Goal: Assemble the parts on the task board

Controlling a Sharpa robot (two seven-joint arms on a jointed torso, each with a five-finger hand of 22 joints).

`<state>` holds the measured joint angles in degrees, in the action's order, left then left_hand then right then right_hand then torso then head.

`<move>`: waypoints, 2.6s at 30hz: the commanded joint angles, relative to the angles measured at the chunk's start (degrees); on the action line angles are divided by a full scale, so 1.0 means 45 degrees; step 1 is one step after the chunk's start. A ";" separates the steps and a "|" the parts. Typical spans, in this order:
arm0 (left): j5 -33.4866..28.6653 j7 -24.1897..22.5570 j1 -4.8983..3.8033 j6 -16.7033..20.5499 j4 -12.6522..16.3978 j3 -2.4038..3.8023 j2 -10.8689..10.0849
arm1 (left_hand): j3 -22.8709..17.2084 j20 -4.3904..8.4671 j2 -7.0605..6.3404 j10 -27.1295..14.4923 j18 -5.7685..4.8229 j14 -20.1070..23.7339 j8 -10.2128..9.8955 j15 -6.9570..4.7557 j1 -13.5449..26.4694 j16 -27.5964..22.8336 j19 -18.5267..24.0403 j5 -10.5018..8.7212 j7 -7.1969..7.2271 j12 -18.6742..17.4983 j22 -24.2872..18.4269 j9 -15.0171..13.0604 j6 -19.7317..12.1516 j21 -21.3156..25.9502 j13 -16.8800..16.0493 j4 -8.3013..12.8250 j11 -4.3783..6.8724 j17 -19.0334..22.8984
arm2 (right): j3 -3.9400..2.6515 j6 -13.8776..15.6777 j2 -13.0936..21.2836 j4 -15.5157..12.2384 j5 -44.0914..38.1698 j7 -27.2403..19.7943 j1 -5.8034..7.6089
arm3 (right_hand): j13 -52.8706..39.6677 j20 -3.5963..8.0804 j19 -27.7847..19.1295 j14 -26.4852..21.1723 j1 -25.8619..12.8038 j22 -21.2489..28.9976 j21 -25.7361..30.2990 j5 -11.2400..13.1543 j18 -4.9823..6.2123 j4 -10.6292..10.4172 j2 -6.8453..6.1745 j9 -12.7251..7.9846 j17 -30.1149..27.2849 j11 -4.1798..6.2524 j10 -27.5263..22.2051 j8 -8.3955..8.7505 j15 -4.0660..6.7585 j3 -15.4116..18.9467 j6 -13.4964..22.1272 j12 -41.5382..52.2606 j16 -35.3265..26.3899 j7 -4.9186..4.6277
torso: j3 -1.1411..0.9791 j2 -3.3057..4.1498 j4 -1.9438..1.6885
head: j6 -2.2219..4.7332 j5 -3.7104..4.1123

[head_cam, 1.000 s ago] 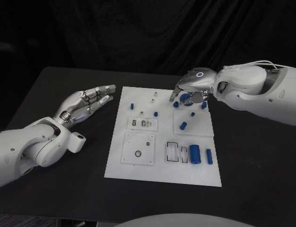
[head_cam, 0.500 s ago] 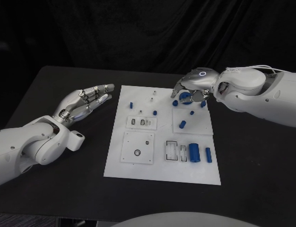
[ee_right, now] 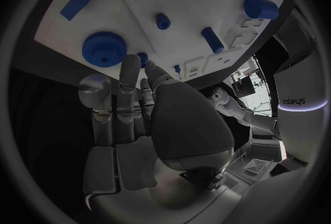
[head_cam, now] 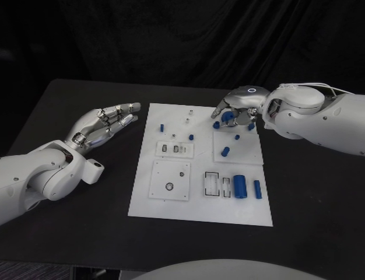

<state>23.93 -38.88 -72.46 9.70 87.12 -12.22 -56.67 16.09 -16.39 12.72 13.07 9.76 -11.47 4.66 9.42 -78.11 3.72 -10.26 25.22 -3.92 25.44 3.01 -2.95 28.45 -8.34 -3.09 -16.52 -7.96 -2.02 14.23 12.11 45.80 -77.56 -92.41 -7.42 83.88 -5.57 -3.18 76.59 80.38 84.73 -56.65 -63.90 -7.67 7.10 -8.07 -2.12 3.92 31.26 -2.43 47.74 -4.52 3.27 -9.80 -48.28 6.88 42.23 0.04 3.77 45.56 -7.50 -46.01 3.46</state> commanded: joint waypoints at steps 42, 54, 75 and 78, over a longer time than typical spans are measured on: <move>-0.0005 -0.1452 -0.0021 -0.0754 -0.0254 0.0013 0.0147 | -0.0130 -0.0042 0.0129 0.0060 0.0108 0.0086 0.0081 -0.0013 -0.0244 -0.0121 0.0175 0.0178 -0.0539 -0.0091 -0.0057 -0.0067 0.0576 -0.0002 0.0000 0.0056 -0.0117 0.0010 | -0.0010 0.0357 -0.0490 0.0222 -0.0934 0.0776 -0.0315 | -0.0022 -0.0099 0.0480 0.0398 -0.0014 -0.1856 -0.1367 -0.0720 -0.0345 -0.0127 -0.0432 0.0167 0.2588 -0.0252 0.1159 -0.0084 -0.0147 -0.0604 -0.0765 -0.0104 0.2307 0.0027 | -0.0029 -0.0008 -0.0024 | -0.0234 -0.0035; -0.0005 -0.1362 -0.0014 -0.0866 -0.0404 0.0013 0.0281 | -0.0202 -0.0058 0.0156 0.0045 0.0102 0.0051 0.0085 0.0040 -0.0382 -0.0119 0.0136 0.0324 -0.0536 -0.0126 -0.0051 -0.0068 0.0605 -0.0039 0.0000 0.0091 -0.0111 0.0002 | -0.0010 0.0333 -0.0614 0.0349 -0.0960 0.0736 -0.0369 | -0.0065 -0.0132 0.0457 0.0355 -0.0144 -0.1982 -0.1415 -0.0696 -0.0351 -0.0241 -0.0436 0.0234 0.2676 -0.0292 0.1683 -0.0119 -0.0182 -0.0737 -0.0993 0.0001 0.2373 -0.0038 | -0.0038 -0.0005 -0.0018 | -0.0343 -0.0067; -0.0005 -0.1279 -0.0002 -0.1027 -0.0425 0.0012 0.0332 | -0.0273 -0.0068 0.0164 -0.0062 0.0077 0.0034 0.0030 0.0147 -0.0526 -0.0127 0.0108 0.0427 -0.0280 -0.0283 -0.0054 -0.0044 0.0408 -0.0063 0.0012 0.0099 -0.0187 -0.0001 | -0.0011 0.0278 -0.0743 0.0561 -0.0962 0.0643 -0.0495 | -0.0104 -0.0165 0.0405 0.0294 -0.0198 -0.2148 -0.1438 -0.0704 -0.0348 -0.0377 -0.0541 0.0437 0.2762 -0.0306 0.2761 -0.0199 -0.0204 -0.1093 -0.1411 0.0139 0.2423 -0.0182 | -0.0047 -0.0003 -0.0015 | -0.0527 -0.0137; -0.0005 -0.1270 -0.0001 -0.1048 -0.0436 0.0012 0.0339 | -0.0273 -0.0068 0.0164 -0.0062 0.0077 0.0034 0.0030 0.0147 -0.0526 -0.0127 0.0108 0.0427 -0.0280 -0.0283 -0.0054 -0.0044 0.0408 -0.0063 0.0012 0.0099 -0.0187 -0.0001 | -0.0011 0.0254 -0.0750 0.0589 -0.0962 0.0642 -0.0505 | -0.0101 -0.0159 0.0383 0.0276 -0.0144 -0.2138 -0.1413 -0.0743 -0.0340 -0.0357 -0.0554 0.0465 0.2750 -0.0282 0.2872 -0.0208 -0.0193 -0.1175 -0.1454 0.0141 0.2406 -0.0212 | -0.0048 -0.0003 -0.0016 | -0.0579 -0.0132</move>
<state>23.99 -38.89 -72.44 5.74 85.10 -12.22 -55.27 15.20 -16.38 13.42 13.08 9.76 -11.27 4.66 9.64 -80.01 3.50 -9.85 26.92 -5.51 24.53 2.84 -3.20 30.12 -8.34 -3.10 -15.97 -8.64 -2.02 14.22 13.35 42.44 -74.98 -96.33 -5.15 81.78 -5.99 -3.69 78.51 81.75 83.97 -66.24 -70.12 -11.00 6.25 -9.70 -4.37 5.96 43.71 -3.68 60.24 -5.32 2.49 -14.67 -54.36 7.15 53.04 -0.92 3.57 45.54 -7.58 -48.47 2.84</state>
